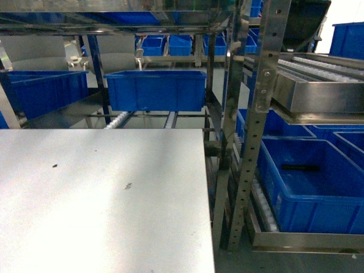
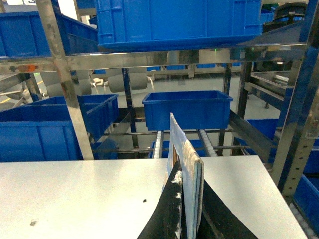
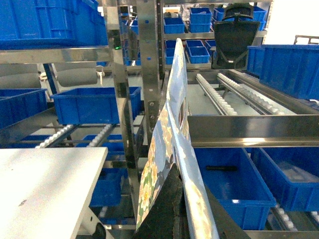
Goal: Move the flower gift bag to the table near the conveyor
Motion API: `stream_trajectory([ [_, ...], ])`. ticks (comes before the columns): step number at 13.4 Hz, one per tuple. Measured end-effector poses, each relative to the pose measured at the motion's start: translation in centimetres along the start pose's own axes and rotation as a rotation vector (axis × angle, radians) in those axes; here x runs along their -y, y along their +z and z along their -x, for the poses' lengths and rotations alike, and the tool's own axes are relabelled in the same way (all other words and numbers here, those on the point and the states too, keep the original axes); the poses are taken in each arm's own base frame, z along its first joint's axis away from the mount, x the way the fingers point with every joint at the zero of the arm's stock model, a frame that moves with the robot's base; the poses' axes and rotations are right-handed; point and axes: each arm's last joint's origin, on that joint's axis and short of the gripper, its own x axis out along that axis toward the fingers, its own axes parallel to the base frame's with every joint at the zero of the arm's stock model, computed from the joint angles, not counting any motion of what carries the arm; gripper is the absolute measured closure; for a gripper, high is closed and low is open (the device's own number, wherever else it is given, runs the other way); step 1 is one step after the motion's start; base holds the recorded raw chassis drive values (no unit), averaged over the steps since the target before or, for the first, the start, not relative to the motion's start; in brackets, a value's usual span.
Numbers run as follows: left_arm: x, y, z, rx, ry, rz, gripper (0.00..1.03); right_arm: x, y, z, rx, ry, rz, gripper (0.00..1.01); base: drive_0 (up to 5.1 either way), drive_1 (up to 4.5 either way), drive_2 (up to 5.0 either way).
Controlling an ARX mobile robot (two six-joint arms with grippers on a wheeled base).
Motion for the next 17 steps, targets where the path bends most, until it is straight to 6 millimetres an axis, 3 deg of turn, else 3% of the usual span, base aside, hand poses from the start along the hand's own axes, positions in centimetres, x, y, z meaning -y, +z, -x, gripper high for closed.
stream_trajectory([
  [17,0.00,0.02,0.00,0.002,0.000,0.000,1.01,0.00,0.04,-0.01,0.004,0.000,0.001,0.99,-4.9,2.44,2.4],
])
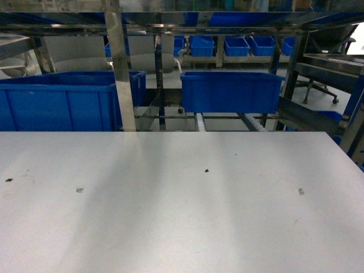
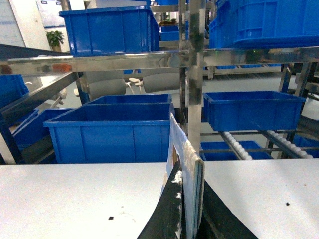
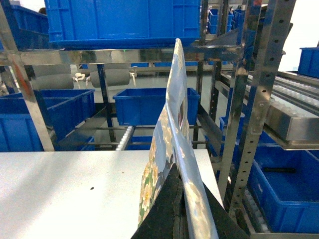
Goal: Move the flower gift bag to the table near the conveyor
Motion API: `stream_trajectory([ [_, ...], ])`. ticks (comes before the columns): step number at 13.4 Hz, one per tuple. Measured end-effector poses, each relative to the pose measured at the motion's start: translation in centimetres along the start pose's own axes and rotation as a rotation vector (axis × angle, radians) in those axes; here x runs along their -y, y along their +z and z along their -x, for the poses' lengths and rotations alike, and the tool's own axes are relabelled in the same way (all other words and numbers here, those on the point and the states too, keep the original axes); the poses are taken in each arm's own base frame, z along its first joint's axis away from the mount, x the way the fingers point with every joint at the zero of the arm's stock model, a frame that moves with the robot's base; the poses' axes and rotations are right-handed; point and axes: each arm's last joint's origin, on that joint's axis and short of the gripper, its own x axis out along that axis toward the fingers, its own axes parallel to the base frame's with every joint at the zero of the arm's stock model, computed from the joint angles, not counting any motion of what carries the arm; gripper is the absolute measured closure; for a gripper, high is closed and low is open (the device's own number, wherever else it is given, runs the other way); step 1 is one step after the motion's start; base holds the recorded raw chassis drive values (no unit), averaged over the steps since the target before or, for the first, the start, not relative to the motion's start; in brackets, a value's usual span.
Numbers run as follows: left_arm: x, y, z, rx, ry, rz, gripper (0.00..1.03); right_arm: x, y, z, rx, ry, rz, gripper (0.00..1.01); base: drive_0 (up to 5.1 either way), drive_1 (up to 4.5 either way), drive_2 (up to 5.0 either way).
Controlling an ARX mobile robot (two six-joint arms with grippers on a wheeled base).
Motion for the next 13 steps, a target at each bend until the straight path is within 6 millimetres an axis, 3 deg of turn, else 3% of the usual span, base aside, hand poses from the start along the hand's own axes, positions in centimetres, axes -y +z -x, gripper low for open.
stream_trajectory([
  [13,0.00,-0.02,0.00,-0.002,0.001,0.000,1.01,0.00,0.00,0.01,0.000,0.000,0.000,0.99,-5.0,2.41,2.4],
])
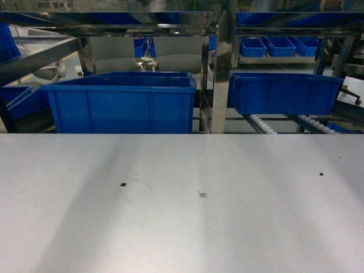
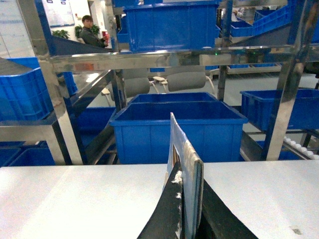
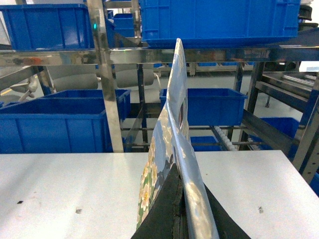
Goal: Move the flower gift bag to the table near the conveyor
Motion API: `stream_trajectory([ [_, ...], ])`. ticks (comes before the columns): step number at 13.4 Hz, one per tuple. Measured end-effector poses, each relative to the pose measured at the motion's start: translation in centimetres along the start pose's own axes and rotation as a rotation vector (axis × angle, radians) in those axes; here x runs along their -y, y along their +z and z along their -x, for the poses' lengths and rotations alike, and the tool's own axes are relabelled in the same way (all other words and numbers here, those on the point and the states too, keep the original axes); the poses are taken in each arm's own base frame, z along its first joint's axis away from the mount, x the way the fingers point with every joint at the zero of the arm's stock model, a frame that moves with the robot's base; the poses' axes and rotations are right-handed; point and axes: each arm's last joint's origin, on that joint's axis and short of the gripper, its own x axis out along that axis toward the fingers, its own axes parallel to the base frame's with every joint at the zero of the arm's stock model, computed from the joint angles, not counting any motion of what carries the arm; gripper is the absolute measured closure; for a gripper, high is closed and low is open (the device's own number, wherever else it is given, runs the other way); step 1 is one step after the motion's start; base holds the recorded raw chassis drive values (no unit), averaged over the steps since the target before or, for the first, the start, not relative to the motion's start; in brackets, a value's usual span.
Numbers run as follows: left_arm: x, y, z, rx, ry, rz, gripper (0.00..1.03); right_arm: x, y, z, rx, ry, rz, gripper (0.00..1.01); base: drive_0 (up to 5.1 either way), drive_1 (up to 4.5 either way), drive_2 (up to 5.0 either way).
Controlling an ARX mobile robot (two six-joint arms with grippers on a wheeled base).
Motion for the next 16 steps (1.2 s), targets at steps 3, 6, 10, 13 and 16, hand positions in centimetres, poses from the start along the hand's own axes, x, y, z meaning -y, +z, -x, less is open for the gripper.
stream_trajectory([
  [3,-0.08,-0.01,-0.01,-0.001,0.013,0.000,1.01,-0.02,0.05,0.02,0.005,0.006,0.002,0.99,0.0,0.00,0.0],
  [6,-0.06,0.00,-0.01,0.000,0.005,0.000,1.01,-0.01,-0.01,-0.02,-0.002,0.003,0.000,0.99,-0.1,1.82,-1.9],
  [10,-0.06,0.05,0.06,0.004,0.005,0.001,1.01,-0.01,0.01,0.01,0.001,0.003,0.001,0.99,0.0,4.31,-4.3],
  [13,-0.06,0.05,0.05,0.005,0.005,0.001,1.01,-0.01,0.00,0.00,0.000,0.003,0.000,0.99,0.1,4.34,-4.2],
  [16,-0.02,-0.15,-0.16,-0.013,0.005,-0.002,1.01,0.05,-0.23,-0.23,-0.021,0.001,-0.004,0.99,0.0,1.20,-1.2],
])
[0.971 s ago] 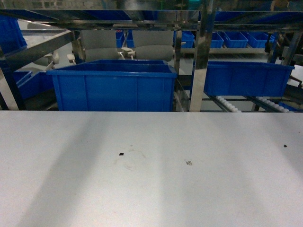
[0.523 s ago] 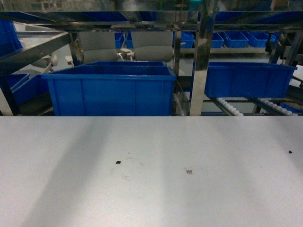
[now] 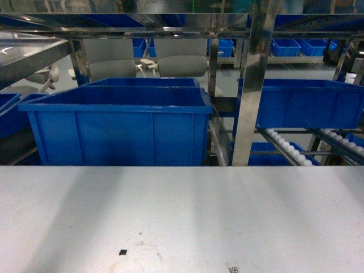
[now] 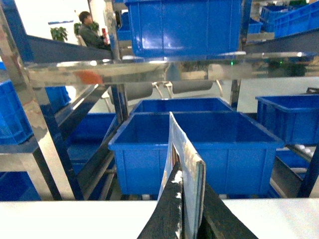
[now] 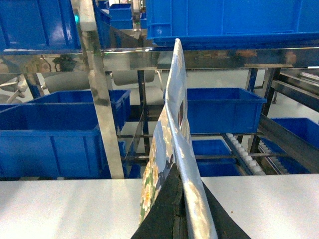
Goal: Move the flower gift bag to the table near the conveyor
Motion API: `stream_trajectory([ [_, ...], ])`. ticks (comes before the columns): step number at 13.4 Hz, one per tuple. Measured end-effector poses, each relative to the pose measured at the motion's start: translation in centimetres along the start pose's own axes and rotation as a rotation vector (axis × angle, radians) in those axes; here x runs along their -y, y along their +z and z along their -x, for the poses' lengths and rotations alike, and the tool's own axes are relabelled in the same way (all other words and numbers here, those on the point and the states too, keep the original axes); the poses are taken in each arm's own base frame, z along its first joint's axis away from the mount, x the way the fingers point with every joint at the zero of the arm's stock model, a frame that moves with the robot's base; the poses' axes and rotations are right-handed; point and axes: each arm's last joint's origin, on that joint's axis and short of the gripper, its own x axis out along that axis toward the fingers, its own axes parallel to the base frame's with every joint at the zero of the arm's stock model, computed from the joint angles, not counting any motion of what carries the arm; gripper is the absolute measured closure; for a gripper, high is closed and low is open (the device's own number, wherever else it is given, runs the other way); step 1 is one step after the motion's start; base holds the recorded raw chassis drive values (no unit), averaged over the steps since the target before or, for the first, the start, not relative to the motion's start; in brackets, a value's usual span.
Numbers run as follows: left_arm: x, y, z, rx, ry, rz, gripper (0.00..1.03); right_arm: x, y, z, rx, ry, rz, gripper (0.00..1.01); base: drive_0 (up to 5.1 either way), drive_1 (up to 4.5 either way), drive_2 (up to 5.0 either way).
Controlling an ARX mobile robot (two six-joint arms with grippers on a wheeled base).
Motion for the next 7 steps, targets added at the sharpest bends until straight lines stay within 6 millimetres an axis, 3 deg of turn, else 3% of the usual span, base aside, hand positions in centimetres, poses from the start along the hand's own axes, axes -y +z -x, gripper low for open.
stream_trajectory([
  [7,-0.03,0.15,0.15,0.014,-0.001,0.003,1.01,-0.04,0.14,0.15,0.016,0.001,0.003,0.99,0.0,0.00,0.0],
])
